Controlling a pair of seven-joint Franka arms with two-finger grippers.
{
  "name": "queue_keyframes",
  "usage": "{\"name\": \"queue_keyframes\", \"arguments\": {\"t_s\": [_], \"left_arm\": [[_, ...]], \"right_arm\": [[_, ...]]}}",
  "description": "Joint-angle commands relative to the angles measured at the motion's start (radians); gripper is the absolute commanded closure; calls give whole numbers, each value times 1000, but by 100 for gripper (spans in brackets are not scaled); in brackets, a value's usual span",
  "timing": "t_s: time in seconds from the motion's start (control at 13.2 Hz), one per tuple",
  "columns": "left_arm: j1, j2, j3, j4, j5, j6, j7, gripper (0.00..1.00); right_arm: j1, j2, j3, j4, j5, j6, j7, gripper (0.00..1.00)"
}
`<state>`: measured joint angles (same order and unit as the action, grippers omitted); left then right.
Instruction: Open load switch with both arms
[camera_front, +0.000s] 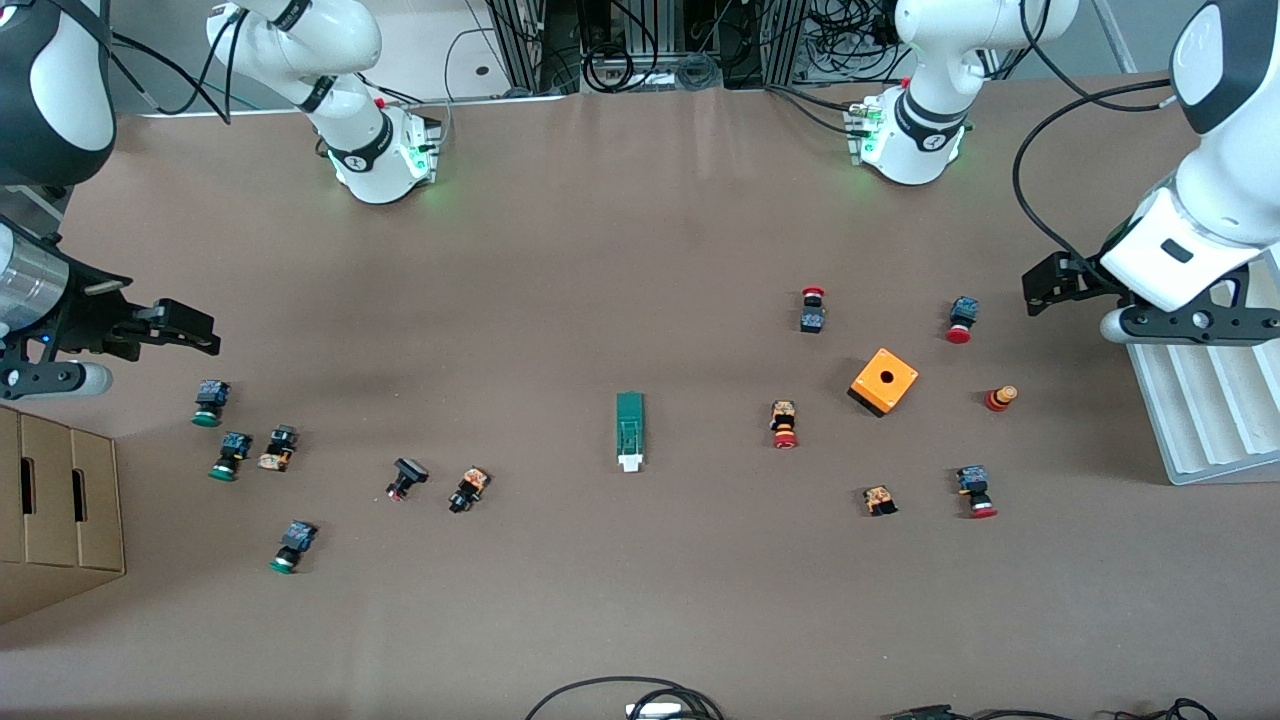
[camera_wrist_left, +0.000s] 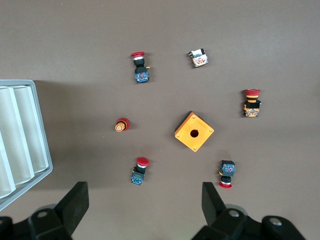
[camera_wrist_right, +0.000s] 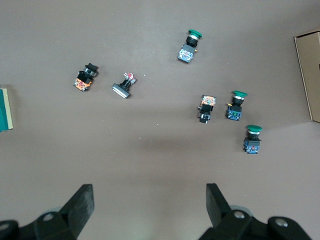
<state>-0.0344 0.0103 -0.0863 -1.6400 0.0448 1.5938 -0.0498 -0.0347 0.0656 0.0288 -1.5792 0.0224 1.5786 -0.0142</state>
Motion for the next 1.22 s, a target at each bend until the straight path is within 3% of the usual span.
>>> {"name": "queue_keyframes", "arguments": {"t_s": [0.0,0.84,1.14], "left_arm": [[1,-7,23,12,0,-15,-2,0],[1,8,25,35,43,-15,1,0],[-2,10,23,32,40,-34,-13,0]], "right_arm": [[-7,-13,8,-7,7,1,16,0],[-5,0,11,-2,5,11,7,0],[48,22,11,-1,1,4,13,0]]}}
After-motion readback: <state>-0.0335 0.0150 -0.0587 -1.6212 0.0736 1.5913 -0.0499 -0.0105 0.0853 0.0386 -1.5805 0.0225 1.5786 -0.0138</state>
